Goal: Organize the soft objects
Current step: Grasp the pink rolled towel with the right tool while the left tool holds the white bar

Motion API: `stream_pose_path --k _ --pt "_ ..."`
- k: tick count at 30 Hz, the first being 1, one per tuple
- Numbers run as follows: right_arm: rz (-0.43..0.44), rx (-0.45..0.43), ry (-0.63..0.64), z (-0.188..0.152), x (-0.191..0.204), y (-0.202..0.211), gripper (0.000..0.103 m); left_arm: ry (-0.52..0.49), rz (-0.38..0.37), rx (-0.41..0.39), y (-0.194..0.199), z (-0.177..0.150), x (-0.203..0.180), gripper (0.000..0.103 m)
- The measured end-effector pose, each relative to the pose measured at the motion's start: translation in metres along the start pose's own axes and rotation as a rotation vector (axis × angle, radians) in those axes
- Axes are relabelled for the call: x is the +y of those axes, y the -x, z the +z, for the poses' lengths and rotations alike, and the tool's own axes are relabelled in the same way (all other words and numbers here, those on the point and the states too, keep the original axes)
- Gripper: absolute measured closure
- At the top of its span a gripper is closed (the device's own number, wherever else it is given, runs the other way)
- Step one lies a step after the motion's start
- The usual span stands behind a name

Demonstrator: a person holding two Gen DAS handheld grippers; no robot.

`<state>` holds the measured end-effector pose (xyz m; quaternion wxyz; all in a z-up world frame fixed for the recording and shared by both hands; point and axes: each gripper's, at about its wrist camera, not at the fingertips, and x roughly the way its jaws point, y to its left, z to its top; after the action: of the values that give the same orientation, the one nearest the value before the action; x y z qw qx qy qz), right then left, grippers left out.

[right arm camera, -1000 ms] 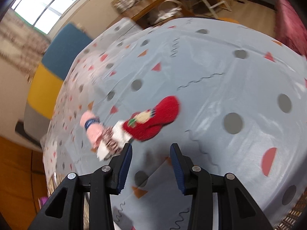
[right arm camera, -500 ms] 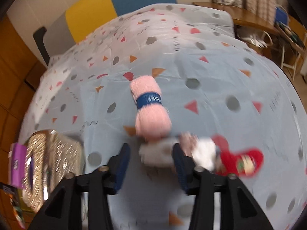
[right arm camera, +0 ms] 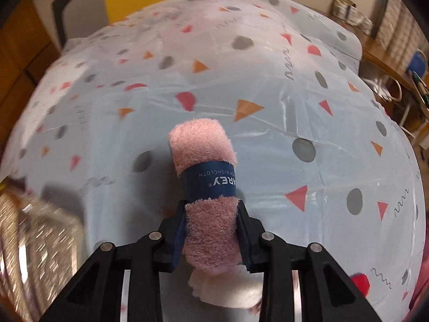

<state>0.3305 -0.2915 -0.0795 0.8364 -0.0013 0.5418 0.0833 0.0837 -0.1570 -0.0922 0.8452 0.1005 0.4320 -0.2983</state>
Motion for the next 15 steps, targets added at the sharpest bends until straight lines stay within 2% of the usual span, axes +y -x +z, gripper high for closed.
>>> stream_pose_path --k 4,8,11,15 --pt "0.088 -0.005 0.028 -0.026 -0.006 0.043 0.070 0.012 0.003 0.000 0.001 -0.001 0.001 0.048" --pt "0.116 0.039 0.024 -0.058 -0.009 0.071 0.070 0.026 0.009 -0.002 0.003 -0.001 0.002 0.048" --pt "0.150 0.116 0.006 -0.085 -0.014 0.073 0.070 0.037 0.014 0.000 0.006 -0.001 0.003 0.048" --pt "0.087 0.244 -0.025 -0.120 -0.015 0.045 0.069 0.055 0.026 0.012 0.012 0.001 0.006 0.048"
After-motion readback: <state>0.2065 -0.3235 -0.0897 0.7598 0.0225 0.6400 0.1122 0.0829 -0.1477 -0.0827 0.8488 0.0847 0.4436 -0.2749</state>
